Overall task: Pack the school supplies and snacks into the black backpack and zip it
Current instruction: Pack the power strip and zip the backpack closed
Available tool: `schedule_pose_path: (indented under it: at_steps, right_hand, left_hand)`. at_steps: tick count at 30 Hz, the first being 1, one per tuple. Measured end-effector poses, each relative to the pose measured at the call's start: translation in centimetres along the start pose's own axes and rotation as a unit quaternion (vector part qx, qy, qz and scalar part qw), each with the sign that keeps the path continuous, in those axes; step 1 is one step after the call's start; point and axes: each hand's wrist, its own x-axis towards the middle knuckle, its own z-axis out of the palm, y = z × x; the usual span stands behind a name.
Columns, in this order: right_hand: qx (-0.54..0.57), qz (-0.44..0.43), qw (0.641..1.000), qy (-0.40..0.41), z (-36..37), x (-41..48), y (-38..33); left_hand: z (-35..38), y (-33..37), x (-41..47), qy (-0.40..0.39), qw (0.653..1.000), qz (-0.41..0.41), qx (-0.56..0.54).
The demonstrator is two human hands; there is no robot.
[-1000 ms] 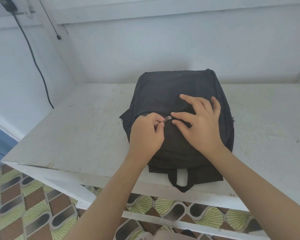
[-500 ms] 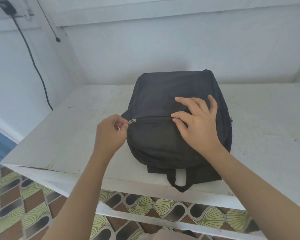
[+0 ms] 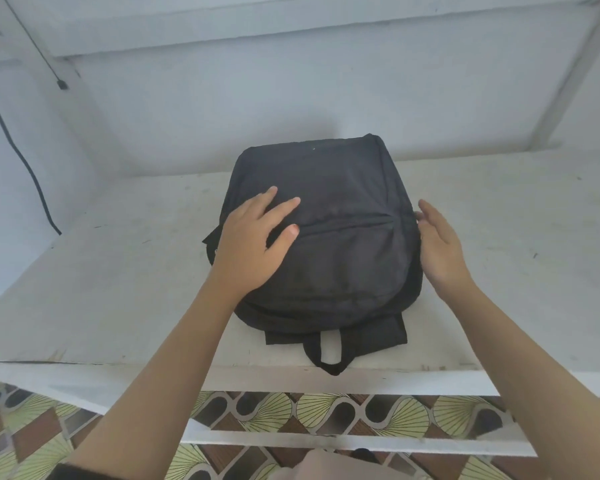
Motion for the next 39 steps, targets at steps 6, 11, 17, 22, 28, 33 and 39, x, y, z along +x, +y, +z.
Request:
schedule_pose_path:
  at_steps: [6,11,17,22,28,33,39]
  right_hand:
    - [-0.123,-0.011,0.992,-0.001,-2.1,0.9,1.4]
    - [-0.268,-0.078,0.96,0.016,-3.8,0.5,1.4]
    - [-0.438,-0.186,0.879,-0.007,-3.9,-2.9,1.2]
    - [-0.488,-0.21,0.847,0.002,-3.6,-5.4,1.3]
    - [-0.409,-0.271,0.871,-0.009,-3.4,-9.1,0.0]
    - [-0.359,-0.336,0.87,-0.035,-1.4,-13.0,1.0]
    - [-0.308,-0.306,0.901,-0.027,0.0,-13.4,2.7]
  left_hand:
    - [1.7,-0.4,-0.5,-0.017,0.995,0.021,0.1]
    - [2.2,-0.2,-0.7,-0.007,0.992,0.022,0.123]
    - [2.7,-0.3,-0.8,0.009,0.991,0.021,0.131]
    - [2.7,-0.2,-1.0,0.01,0.991,0.021,0.128]
    - [2.9,-0.1,-0.9,0.006,0.992,0.018,0.124]
    - [2.6,0.1,-0.9,0.019,0.999,0.004,0.041]
    - [0.7,3.1,-4.2,0.145,0.959,-0.002,-0.245]
